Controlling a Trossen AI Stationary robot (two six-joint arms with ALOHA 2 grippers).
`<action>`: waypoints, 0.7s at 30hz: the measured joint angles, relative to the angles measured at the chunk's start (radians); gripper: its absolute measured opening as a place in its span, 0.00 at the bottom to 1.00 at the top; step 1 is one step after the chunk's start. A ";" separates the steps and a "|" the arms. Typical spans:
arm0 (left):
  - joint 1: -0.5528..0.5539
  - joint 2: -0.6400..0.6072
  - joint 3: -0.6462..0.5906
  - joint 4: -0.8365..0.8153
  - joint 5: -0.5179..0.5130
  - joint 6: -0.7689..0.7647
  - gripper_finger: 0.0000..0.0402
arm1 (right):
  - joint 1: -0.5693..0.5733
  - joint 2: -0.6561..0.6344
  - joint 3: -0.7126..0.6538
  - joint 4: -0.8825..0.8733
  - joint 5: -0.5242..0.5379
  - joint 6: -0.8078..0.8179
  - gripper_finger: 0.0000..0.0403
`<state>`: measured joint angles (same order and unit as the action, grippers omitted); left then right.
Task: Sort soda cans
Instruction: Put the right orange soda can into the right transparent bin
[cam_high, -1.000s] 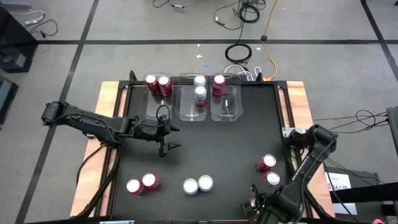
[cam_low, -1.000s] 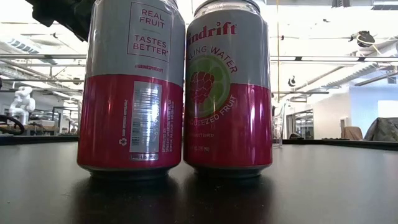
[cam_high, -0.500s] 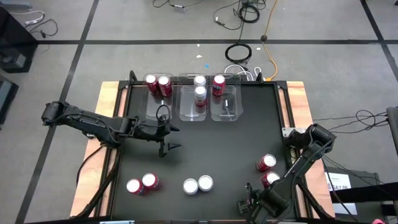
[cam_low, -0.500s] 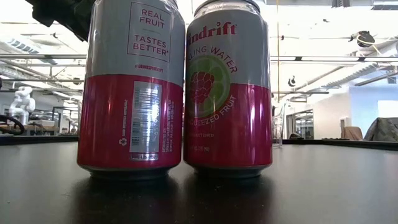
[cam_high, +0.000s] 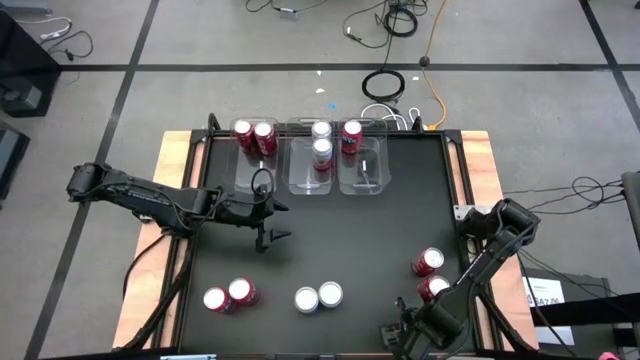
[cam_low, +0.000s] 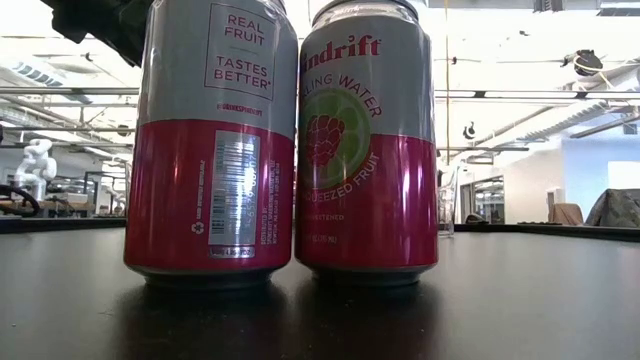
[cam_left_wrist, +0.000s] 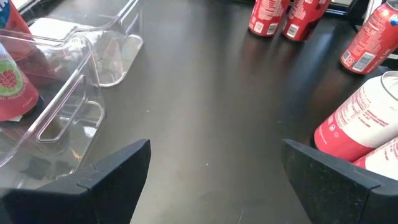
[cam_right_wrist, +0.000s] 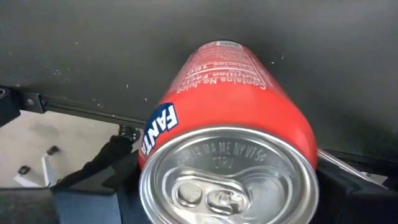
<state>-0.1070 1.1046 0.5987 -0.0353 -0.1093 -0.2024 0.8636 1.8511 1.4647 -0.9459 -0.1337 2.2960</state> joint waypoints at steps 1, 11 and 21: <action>0.000 0.000 0.000 0.000 0.000 0.000 0.92 | -0.002 0.000 0.000 0.000 0.000 0.002 0.69; 0.000 0.000 0.000 0.000 0.000 0.000 0.92 | -0.075 0.001 0.043 -0.025 0.079 -0.080 0.72; 0.000 0.000 0.000 0.001 0.000 0.000 0.92 | -0.238 0.001 0.290 -0.481 0.182 -0.296 0.72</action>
<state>-0.1070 1.1046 0.5987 -0.0345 -0.1091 -0.2020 0.6258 1.8519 1.7545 -1.4272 0.0482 2.0000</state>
